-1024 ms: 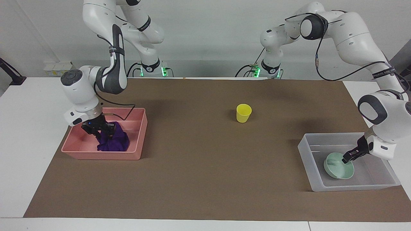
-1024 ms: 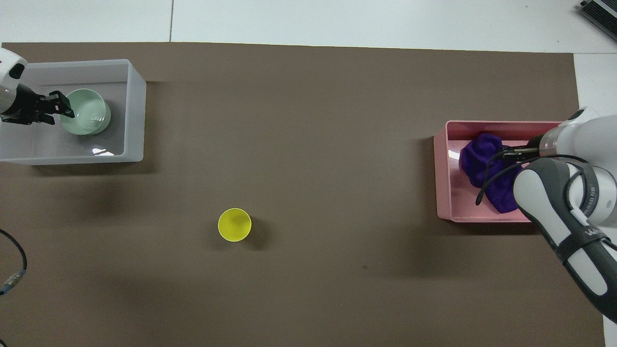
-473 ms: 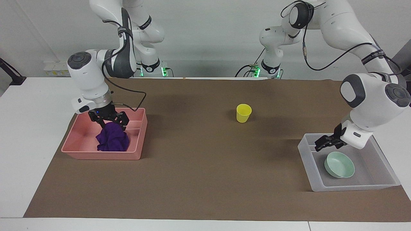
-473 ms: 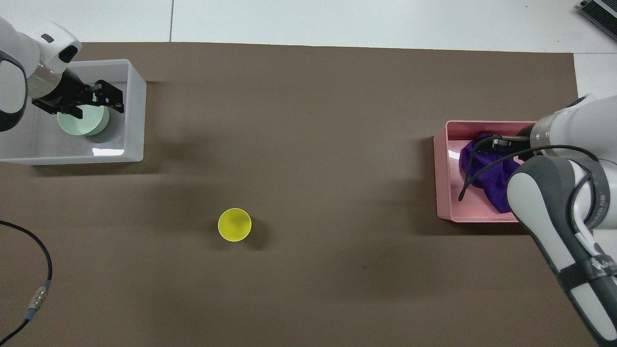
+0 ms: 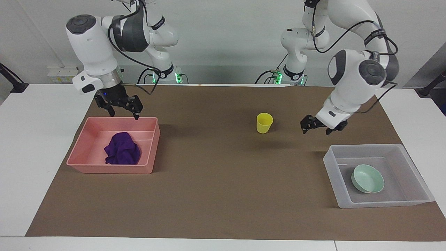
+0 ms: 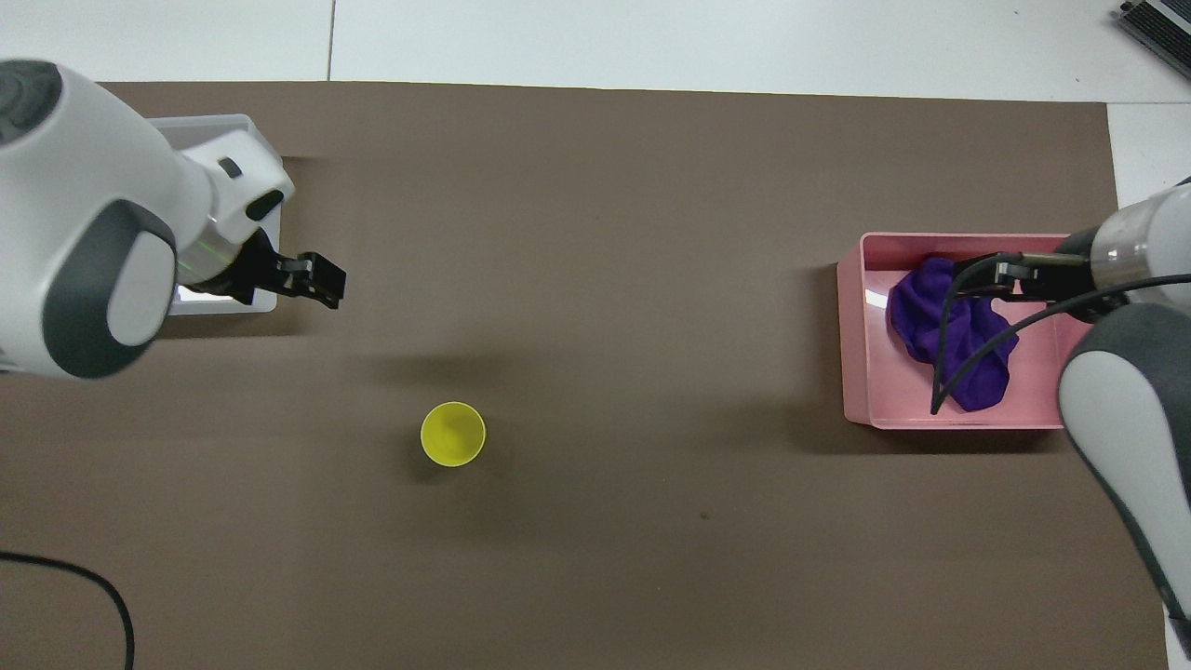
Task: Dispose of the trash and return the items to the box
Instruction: 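Grasp the yellow cup with the left gripper while the right gripper withdraws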
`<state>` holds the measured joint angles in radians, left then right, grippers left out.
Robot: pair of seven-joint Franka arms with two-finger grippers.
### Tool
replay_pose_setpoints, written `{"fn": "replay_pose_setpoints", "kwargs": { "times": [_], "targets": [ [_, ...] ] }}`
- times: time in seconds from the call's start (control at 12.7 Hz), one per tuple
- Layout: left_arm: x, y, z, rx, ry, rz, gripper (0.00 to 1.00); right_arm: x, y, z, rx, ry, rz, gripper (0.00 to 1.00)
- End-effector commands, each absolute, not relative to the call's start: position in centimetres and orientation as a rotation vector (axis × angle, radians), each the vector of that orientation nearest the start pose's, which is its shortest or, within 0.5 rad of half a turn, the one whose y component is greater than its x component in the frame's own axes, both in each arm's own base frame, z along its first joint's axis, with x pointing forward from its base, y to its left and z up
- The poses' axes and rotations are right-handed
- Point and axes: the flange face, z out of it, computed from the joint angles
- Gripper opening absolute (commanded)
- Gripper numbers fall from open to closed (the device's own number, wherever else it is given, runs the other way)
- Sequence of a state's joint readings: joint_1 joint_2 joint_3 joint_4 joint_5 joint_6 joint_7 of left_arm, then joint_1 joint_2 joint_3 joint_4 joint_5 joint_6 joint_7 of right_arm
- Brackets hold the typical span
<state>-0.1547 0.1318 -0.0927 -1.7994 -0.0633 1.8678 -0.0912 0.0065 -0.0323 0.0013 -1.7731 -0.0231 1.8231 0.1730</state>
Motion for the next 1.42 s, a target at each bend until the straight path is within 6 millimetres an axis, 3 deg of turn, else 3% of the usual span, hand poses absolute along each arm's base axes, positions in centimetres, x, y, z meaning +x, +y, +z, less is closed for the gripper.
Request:
{"fn": "replay_pose_setpoints", "kwargs": {
  "times": [0.0, 0.08, 0.24, 0.39, 0.47, 0.63, 0.71, 0.79, 1.1, 1.26, 1.34],
  "targets": [
    [49.2, -17.0, 42.8, -3.263, 0.234, 0.024, 1.0, 55.2, -0.8, 61.1, -3.143, 0.31, -0.134, 1.0],
    [47.2, -19.3, 40.7, -3.251, 0.31, 0.064, 1.0, 54.6, -1.5, 61.9, -3.142, 0.316, -0.129, 1.0],
    [45.3, -21.8, 37.7, -3.234, 0.357, 0.097, 1.0, 53.5, -2.8, 64.2, -3.141, 0.343, -0.099, 1.0],
    [43.4, -21.9, 35.4, -3.218, 0.372, 0.131, 1.0, 53.2, -2.6, 64.5, -3.144, 0.339, -0.063, 1.0],
    [43.6, -22.2, 35.1, -3.221, 0.377, 0.11, 0.89, 53.2, -2.6, 64.5, -3.144, 0.337, -0.072, 1.0],
    [44.0, -22.2, 34.5, -3.22, 0.371, 0.125, 0.25, 52.8, -2.6, 64.1, -3.146, 0.329, -0.053, 1.0],
    [44.3, -22.3, 33.8, -3.218, 0.365, 0.147, 0.01, 52.5, -2.7, 64.1, -3.15, 0.294, -0.048, 1.0],
    [44.5, -22.5, 33.5, -3.216, 0.367, 0.159, 0.0, 52.5, -2.6, 64.0, -3.152, 0.274, -0.04, 1.0],
    [46.2, -22.3, 36.9, -3.231, 0.319, 0.154, 0.0, 53.0, -2.8, 63.9, -3.149, 0.259, -0.047, 1.0],
    [49.4, -20.3, 41.4, -3.247, 0.244, 0.181, 0.0, 52.7, -2.8, 63.9, -3.15, 0.242, -0.039, 1.0],
    [51.2, -18.6, 44.6, -3.261, 0.197, 0.172, 0.0, 52.7, -2.7, 63.9, -3.148, 0.247, -0.042, 1.0]
  ]
}}
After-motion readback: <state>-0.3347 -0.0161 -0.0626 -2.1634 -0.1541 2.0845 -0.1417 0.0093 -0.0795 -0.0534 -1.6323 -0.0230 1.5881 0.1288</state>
